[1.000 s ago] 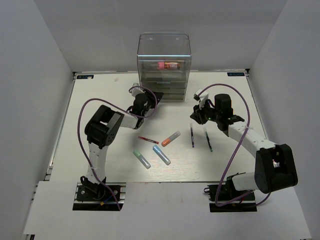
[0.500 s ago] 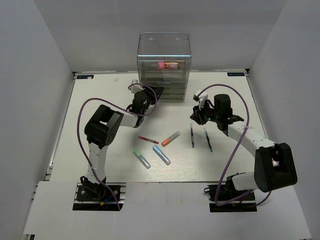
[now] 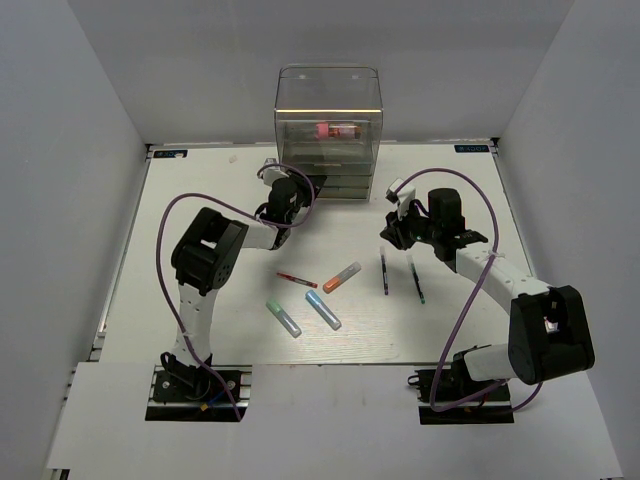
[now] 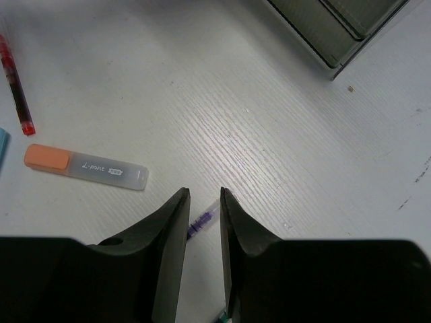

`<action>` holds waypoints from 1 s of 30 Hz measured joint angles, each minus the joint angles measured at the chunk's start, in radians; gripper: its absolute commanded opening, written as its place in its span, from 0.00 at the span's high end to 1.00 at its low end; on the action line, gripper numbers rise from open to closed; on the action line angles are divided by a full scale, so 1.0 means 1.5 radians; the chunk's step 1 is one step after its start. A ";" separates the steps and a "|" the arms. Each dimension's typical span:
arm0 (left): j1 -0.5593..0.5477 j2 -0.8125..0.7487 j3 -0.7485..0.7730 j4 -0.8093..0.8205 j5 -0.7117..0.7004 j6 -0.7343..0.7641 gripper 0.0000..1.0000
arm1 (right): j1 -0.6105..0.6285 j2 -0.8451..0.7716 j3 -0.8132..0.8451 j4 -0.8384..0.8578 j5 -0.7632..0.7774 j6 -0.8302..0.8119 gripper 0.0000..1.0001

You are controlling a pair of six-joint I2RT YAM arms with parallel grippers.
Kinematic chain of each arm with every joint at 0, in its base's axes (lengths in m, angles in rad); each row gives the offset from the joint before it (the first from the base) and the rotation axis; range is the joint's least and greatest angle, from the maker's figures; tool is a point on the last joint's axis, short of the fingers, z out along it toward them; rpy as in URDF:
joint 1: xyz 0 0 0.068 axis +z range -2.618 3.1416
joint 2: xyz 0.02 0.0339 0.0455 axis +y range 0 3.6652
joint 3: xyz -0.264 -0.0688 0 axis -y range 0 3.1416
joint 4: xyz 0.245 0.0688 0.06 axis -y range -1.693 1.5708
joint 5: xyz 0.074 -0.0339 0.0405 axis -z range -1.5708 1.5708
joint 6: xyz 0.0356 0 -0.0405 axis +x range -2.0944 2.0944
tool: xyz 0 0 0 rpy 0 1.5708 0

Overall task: Sort the stationery into containers
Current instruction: Open the drawer in the storage box.

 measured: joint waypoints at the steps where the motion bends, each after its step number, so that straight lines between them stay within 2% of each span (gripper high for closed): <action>1: 0.000 0.000 0.001 0.001 0.000 -0.003 0.84 | 0.000 0.000 0.000 0.000 0.000 0.000 0.69; 5: 0.000 0.002 0.001 0.005 0.000 -0.010 0.93 | 0.000 0.000 0.000 0.000 0.000 0.000 0.69; 8: -0.001 0.002 -0.002 0.008 0.000 -0.012 0.96 | 0.000 0.000 0.000 -0.001 0.000 -0.004 0.58; 10: -0.002 0.002 -0.013 0.024 0.001 -0.013 0.97 | 0.000 0.000 -0.001 -0.002 -0.002 -0.011 0.48; 14: -0.003 -0.008 -0.060 0.077 0.010 -0.017 0.99 | 0.000 0.000 -0.005 -0.006 -0.005 -0.022 0.39; 19: -0.012 -0.042 -0.129 0.115 0.015 -0.020 0.99 | 0.000 0.006 -0.007 -0.021 -0.013 -0.022 0.38; 24: -0.018 -0.060 -0.157 0.122 0.023 -0.020 0.99 | 0.000 0.018 -0.007 -0.036 -0.023 -0.019 0.38; 30: -0.023 -0.077 -0.169 0.110 0.029 -0.011 1.00 | 0.000 0.019 -0.006 -0.066 -0.074 -0.055 0.43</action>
